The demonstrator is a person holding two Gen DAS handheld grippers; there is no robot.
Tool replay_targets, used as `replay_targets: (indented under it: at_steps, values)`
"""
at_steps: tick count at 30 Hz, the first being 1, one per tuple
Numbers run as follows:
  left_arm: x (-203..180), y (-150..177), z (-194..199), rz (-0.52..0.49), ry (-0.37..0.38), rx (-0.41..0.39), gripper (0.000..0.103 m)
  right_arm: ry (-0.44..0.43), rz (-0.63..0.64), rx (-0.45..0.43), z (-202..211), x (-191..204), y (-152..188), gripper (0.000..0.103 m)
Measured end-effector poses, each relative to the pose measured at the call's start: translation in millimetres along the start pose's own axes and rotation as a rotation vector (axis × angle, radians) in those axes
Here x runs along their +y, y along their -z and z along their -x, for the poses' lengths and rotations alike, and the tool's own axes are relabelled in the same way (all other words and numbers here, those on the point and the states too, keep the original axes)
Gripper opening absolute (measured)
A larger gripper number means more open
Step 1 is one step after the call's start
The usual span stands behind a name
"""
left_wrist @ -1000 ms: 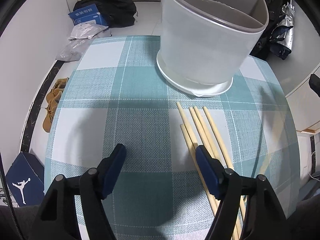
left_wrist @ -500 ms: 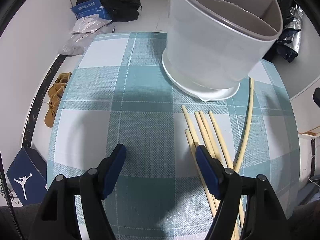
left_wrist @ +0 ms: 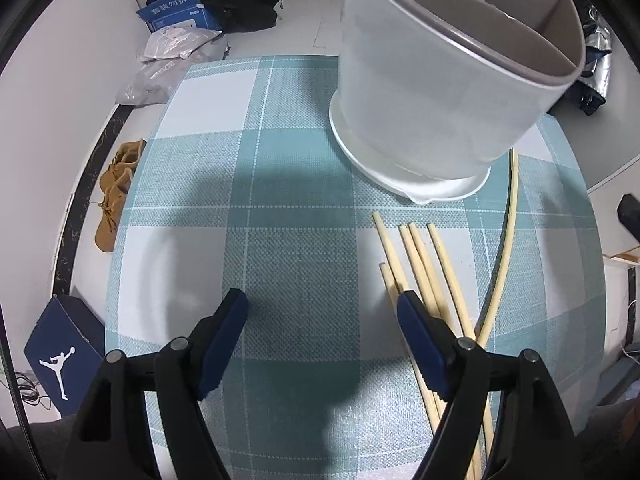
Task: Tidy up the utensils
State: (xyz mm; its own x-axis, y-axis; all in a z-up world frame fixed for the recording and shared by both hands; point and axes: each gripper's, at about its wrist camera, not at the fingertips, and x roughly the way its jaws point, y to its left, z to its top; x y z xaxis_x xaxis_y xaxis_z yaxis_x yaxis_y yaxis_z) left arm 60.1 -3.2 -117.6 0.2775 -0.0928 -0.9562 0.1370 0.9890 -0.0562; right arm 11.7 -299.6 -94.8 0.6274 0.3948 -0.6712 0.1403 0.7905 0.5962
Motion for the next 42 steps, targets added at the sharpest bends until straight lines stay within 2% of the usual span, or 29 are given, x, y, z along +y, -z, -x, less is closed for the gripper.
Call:
replay_targets:
  at_steps: [5,7,9,10,13,15,19,24,27,29,34,37,39,42]
  values:
    - [2.0,1.0,-0.4,-0.009,-0.005,-0.003,0.082,0.028,0.011,0.017,-7.2,0.0,3.5,0.003]
    - [4.4,6.1,0.7,0.02,-0.029,0.002,0.087,0.034,0.023,0.013,-8.5,2.2,4.0,0.003]
    - [6.6,12.4,-0.3,0.033,-0.057,0.003,0.087,0.044,0.045,0.008,-9.6,6.1,4.6,0.003]
    - [4.3,15.7,0.3,0.016,-0.069,-0.022,0.088,0.046,0.053,0.005,-10.0,7.3,4.7,0.003]
    - [5.6,18.2,-1.1,0.031,-0.064,-0.033,0.087,0.053,0.058,0.008,-12.4,8.2,5.4,0.003]
    - [6.7,14.6,-2.2,0.042,-0.041,-0.018,0.086,0.054,0.057,0.013,-14.4,8.2,5.8,0.003]
    - [4.9,12.2,3.0,0.059,0.045,-0.047,0.086,0.063,0.062,0.016,-16.4,8.7,6.1,0.003]
    - [-2.5,5.8,-6.9,-0.004,-0.016,-0.026,0.089,0.072,0.063,0.016,-18.2,8.2,5.8,0.003]
    - [3.2,-1.1,-12.4,0.011,-0.095,0.051,0.09,0.076,0.057,0.021,-20.4,7.7,6.0,0.003]
    - [11.8,-2.1,-14.6,0.044,-0.068,0.066,0.09,0.076,0.058,0.024,-21.9,8.4,6.0,0.003]
    - [19.5,-3.3,-17.4,0.039,-0.07,0.045,0.09,0.075,0.071,0.028,-24.7,12.9,7.6,0.003]
    - [17.6,-10.4,-19.9,0.03,-0.059,0.054,0.08,0.077,0.073,0.031,-25.1,13.3,8.5,0.003]
    - [10.4,-11.8,-17.1,0.009,-0.05,0.04,0.06,0.079,0.069,0.034,-25.2,11.9,8.9,0.003]
    - [3.9,-13.0,-16.1,-0.007,-0.037,0.038,0.041,0.087,0.062,0.036,-25.8,9.8,8.6,0.004]
